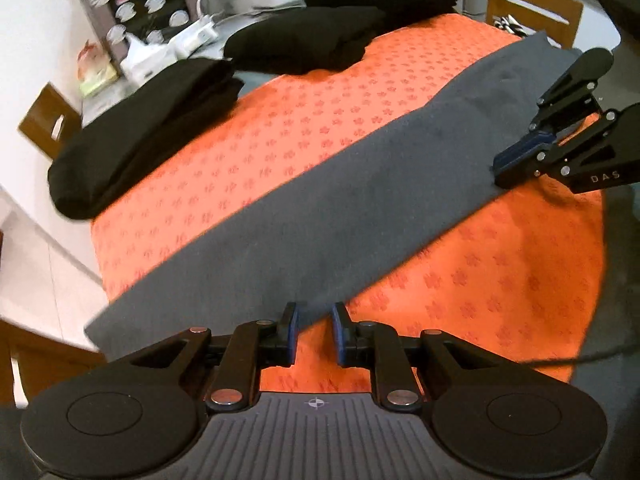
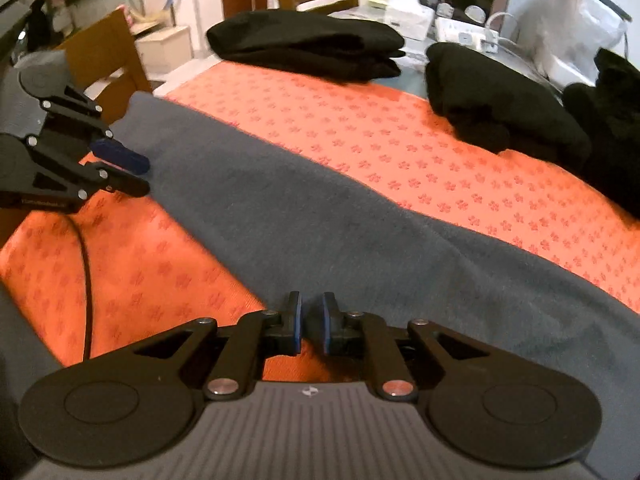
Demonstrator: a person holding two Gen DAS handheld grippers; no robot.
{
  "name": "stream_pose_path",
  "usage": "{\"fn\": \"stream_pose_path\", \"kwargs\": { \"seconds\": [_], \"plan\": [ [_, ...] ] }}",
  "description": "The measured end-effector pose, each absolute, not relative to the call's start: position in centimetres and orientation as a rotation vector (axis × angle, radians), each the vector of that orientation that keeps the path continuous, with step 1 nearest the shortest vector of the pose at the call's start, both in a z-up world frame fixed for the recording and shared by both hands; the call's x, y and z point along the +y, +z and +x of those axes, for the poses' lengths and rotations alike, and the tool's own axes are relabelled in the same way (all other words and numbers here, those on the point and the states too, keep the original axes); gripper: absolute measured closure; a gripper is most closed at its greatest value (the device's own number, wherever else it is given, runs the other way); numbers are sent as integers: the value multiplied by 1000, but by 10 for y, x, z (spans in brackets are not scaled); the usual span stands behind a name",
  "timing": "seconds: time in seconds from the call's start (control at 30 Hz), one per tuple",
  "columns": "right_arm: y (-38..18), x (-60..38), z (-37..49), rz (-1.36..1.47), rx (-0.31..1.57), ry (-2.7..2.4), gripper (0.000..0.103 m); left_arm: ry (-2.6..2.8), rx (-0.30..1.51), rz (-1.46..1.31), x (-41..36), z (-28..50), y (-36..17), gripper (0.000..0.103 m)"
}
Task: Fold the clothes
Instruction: 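Open both tools and release the folded grey strip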
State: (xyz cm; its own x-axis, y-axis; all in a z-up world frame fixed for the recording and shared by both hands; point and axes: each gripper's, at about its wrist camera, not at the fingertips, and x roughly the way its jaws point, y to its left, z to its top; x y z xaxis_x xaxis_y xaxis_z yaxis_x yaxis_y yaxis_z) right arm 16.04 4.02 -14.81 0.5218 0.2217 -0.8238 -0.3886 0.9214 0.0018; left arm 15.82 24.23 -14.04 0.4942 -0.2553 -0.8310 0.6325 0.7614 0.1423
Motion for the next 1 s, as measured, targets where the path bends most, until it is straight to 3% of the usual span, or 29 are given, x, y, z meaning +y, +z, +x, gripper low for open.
{"fn": "stream_pose_path", "kwargs": {
  "seconds": [0.17, 0.3, 0.53, 0.93, 0.97, 1.0],
  "plan": [
    [-133, 42, 169, -178, 924, 377, 89, -511, 838, 439, 256, 159, -123, 83],
    [-120, 46, 192, -171, 879, 432, 70, -453, 802, 413, 268, 181, -111, 82],
    [-111, 69, 244, -143, 860, 585, 54, -402, 772, 373, 280, 217, -91, 75],
    [-141, 101, 300, -104, 980, 748, 54, -413, 799, 289, 299, 245, -84, 70],
    [-142, 100, 301, -88, 985, 755, 57, -414, 801, 281, 300, 245, -83, 70],
    [-142, 99, 301, -71, 986, 762, 73, -415, 804, 275, 301, 245, -83, 70]
  ]
}}
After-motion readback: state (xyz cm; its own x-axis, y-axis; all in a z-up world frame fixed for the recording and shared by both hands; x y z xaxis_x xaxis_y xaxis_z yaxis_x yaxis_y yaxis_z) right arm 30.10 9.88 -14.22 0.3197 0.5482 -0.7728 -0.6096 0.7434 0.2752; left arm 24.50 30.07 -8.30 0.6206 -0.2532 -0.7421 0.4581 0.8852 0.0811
